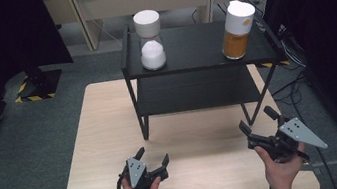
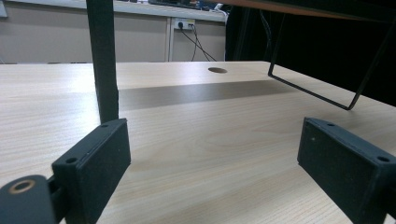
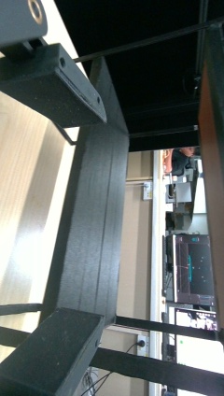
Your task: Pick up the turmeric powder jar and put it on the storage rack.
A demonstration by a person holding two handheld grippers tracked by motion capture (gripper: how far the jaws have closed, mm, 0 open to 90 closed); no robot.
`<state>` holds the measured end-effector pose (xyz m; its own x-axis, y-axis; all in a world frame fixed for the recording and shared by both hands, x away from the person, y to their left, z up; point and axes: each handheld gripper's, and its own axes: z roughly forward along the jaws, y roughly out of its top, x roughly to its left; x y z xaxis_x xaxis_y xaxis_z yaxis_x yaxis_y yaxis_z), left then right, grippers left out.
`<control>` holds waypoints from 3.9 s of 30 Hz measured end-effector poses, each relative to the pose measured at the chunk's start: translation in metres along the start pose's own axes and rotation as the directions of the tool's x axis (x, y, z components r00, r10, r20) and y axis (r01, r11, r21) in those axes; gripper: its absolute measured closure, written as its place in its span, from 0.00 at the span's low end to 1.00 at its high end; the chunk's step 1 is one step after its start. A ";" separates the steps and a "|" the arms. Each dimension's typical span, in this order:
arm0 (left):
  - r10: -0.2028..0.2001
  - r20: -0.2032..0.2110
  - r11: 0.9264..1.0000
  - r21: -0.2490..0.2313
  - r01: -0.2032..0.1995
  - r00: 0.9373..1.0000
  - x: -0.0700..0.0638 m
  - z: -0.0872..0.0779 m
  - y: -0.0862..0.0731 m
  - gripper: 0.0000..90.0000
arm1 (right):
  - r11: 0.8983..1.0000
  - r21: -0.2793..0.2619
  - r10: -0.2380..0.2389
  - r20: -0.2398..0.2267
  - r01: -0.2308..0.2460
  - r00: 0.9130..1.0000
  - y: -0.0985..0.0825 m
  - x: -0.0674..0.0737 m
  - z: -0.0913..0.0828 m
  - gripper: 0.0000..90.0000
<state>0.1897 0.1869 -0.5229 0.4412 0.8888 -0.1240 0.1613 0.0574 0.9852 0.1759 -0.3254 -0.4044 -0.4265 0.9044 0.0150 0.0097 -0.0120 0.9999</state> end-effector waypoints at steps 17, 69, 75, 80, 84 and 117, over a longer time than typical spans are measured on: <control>0.001 -0.001 1.000 0.002 -0.001 1.000 0.000 0.000 0.000 0.10 | 0.998 0.054 0.019 -0.002 -0.019 1.000 -0.022 0.003 -0.004 0.05; 0.002 -0.001 1.000 0.007 -0.002 1.000 0.000 0.001 0.001 0.10 | 0.964 0.258 0.071 0.000 -0.069 0.997 -0.072 0.007 0.013 0.05; 0.002 -0.001 1.000 0.007 -0.002 1.000 0.000 0.001 0.001 0.10 | 0.960 0.273 0.072 0.000 -0.070 0.997 -0.074 0.007 0.015 0.04; 0.003 0.000 1.000 0.008 -0.003 1.000 0.000 0.001 0.001 0.10 | 0.956 0.286 0.073 -0.001 -0.070 0.997 -0.076 0.007 0.017 0.04; 0.003 -0.001 1.000 0.007 -0.003 1.000 0.000 0.001 0.001 0.10 | 0.953 0.295 0.071 0.000 -0.068 0.997 -0.077 0.008 0.018 0.04; 0.003 -0.001 1.000 0.008 -0.003 1.000 0.000 0.001 0.001 0.10 | 0.943 0.328 0.059 -0.013 -0.052 0.998 -0.077 0.012 0.023 0.03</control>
<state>0.1902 0.1864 -0.5217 0.4410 0.8893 -0.1213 0.1668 0.0516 0.9846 0.1913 -0.3041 -0.4812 -0.4366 0.8966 0.0743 0.3282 0.0818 0.9411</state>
